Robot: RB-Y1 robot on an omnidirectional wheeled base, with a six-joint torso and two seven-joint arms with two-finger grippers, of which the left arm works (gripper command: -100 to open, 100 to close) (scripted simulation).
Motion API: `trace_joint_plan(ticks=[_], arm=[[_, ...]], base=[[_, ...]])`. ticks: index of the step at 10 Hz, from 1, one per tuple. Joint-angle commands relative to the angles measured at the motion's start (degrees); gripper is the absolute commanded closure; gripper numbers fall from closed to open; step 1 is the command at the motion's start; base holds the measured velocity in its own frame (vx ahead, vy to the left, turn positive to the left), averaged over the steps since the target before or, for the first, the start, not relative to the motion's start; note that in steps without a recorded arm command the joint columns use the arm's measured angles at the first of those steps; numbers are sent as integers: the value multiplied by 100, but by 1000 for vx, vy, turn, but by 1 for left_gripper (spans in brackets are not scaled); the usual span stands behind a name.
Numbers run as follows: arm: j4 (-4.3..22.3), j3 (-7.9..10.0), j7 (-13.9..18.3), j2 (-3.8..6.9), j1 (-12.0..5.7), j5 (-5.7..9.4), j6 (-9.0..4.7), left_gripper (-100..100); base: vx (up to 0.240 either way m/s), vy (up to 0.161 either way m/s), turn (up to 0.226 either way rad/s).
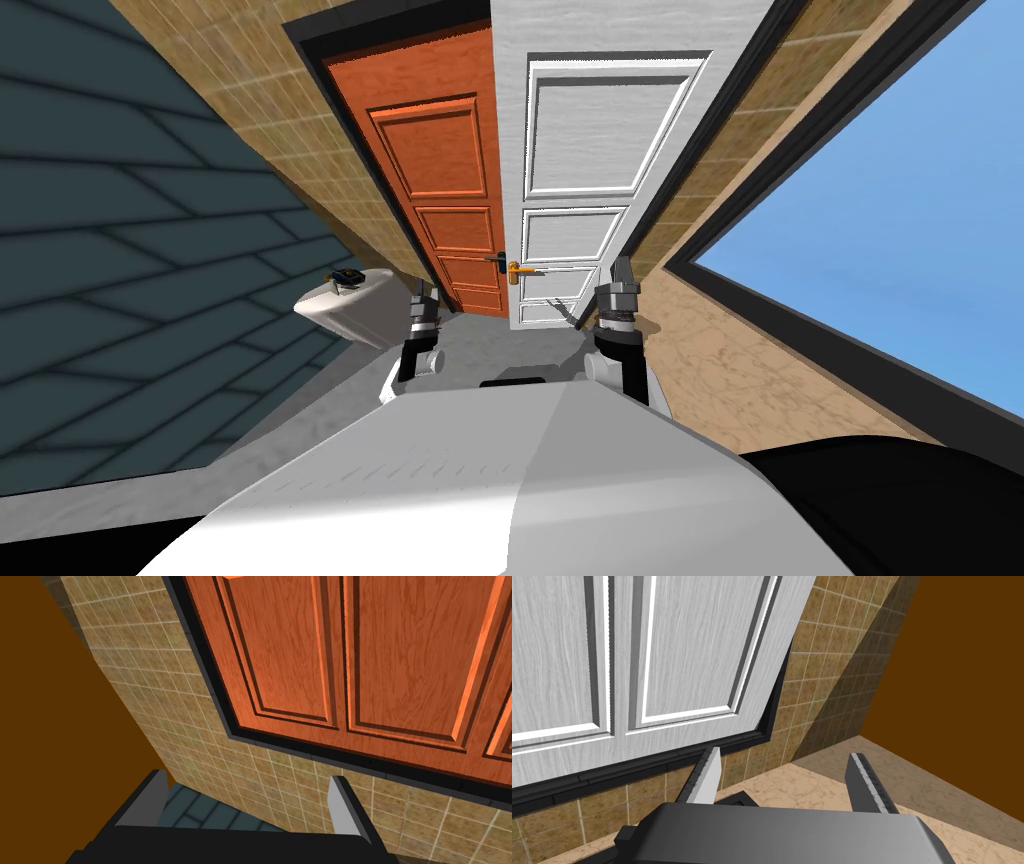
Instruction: Pull the door open
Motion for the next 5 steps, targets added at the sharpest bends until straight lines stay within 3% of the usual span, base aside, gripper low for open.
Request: trace_joint_plan(ticks=[1,3,4,5], arm=[[206,-9,64,49,-71,7,77,-100],[556,2,142,123,-243,22,152,-100],[560,2,142,123,-243,22,152,-100],[737,7,182,159,-329,29,190,-100]], base=[[117,3,-88],[97,6,-106],[63,7,-24],[58,7,-68]])
